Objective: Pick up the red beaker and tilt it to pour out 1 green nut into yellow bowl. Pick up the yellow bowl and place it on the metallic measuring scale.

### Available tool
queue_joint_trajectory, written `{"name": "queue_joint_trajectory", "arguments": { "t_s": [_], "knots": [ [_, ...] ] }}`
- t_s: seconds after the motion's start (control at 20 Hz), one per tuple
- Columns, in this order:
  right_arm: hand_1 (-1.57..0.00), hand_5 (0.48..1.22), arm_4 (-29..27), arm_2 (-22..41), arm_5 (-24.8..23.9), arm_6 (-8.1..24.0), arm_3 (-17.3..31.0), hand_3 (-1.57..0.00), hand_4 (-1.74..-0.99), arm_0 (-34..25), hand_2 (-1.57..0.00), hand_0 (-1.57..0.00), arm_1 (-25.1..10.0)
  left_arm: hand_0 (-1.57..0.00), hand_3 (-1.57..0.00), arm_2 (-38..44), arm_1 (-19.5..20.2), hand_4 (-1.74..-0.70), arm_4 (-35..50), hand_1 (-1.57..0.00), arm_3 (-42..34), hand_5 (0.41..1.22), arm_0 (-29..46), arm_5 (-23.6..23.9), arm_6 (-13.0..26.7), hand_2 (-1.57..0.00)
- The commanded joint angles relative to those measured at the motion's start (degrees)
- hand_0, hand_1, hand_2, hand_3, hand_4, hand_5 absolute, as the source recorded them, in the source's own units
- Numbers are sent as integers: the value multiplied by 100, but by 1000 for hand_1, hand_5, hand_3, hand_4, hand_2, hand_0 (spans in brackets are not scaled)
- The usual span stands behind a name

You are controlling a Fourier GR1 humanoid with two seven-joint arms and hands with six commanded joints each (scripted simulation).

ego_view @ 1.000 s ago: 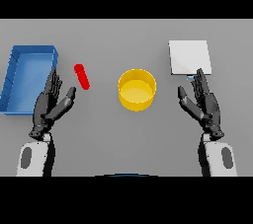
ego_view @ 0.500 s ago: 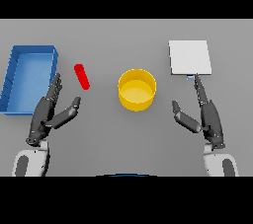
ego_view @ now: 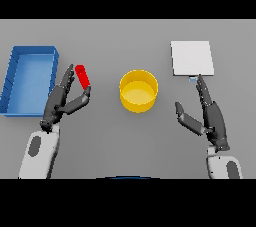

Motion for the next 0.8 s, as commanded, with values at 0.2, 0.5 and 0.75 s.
{"name": "queue_joint_trajectory", "arguments": {
  "t_s": [0.2,0.5,0.75],
  "knots": [
    [1,688,-50,-10,9,117,-121,1,-1339,32,1,1,14,1,1,254,-53,-1345,-46,1,1014,718,-636,147,-248,1],
    [1,687,-71,-38,10,84,10,1,-1333,-54,1,1,45,1,1,432,-21,-1319,-7,1,1744,711,-1288,91,-422,1],
    [1,683,-143,-116,61,114,-32,1,-1320,-19,1,1,-41,1,1,497,-32,-1318,-44,1,2182,708,-1650,104,-417,1]
  ]
}}
